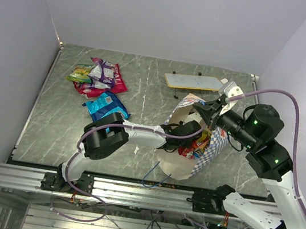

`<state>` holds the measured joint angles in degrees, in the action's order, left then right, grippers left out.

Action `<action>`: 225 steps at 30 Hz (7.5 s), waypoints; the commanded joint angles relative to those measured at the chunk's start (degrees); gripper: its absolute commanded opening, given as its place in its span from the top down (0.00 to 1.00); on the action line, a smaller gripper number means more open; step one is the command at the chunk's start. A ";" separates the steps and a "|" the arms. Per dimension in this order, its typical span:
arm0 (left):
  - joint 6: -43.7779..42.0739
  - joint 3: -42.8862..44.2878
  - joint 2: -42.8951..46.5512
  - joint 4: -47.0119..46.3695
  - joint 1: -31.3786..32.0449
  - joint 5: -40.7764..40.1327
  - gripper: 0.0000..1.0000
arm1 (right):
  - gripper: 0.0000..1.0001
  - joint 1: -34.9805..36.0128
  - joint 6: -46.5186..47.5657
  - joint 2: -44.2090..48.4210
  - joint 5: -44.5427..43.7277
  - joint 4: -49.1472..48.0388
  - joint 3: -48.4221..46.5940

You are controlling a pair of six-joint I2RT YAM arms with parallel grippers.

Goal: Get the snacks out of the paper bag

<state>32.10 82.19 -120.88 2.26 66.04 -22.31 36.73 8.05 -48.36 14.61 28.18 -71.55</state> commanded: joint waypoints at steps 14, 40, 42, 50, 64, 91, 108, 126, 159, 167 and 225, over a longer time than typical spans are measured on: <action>-0.73 -3.36 17.88 -1.69 1.32 -1.20 0.93 | 1.00 0.09 1.80 1.59 -1.49 -1.28 0.71; 2.13 -3.11 5.82 -3.92 1.47 -7.45 0.26 | 1.00 0.10 4.87 -2.10 -1.19 3.94 -3.62; 1.61 -2.29 4.64 -3.14 1.33 -7.09 0.19 | 1.00 0.11 5.46 -1.98 -1.17 4.38 -3.47; 1.31 0.44 -0.79 0.83 1.28 -3.56 0.02 | 1.00 0.08 6.76 -2.82 -1.13 3.84 -3.98; -3.99 4.38 2.11 1.38 -1.46 -1.75 0.86 | 1.00 0.03 7.41 -2.49 -0.77 2.50 -2.58; -5.81 0.01 23.32 1.56 -1.53 0.65 0.93 | 1.00 0.11 7.13 -1.68 -7.16 -0.78 -0.64; -2.52 -9.25 48.66 20.46 -0.56 10.24 0.93 | 1.00 0.05 6.50 -0.15 -20.58 -1.22 0.00; 5.97 2.68 56.67 52.21 -0.76 -41.46 0.93 | 1.00 0.08 6.17 3.75 -23.46 -0.76 0.40; 1.73 -28.49 34.30 20.05 -40.27 -16.49 0.78 | 1.00 0.02 4.15 5.46 -21.19 2.63 -1.90; 5.92 -23.91 39.05 30.38 -42.57 -6.75 0.17 | 1.00 0.10 2.37 5.80 -20.32 1.54 -0.40; 7.06 -30.44 66.70 17.78 -16.22 30.98 0.11 | 1.00 -5.79 -5.88 -0.05 8.75 -2.58 8.74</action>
<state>37.41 54.72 -57.41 29.30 41.69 15.59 30.92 2.61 -46.35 27.53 22.61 -59.96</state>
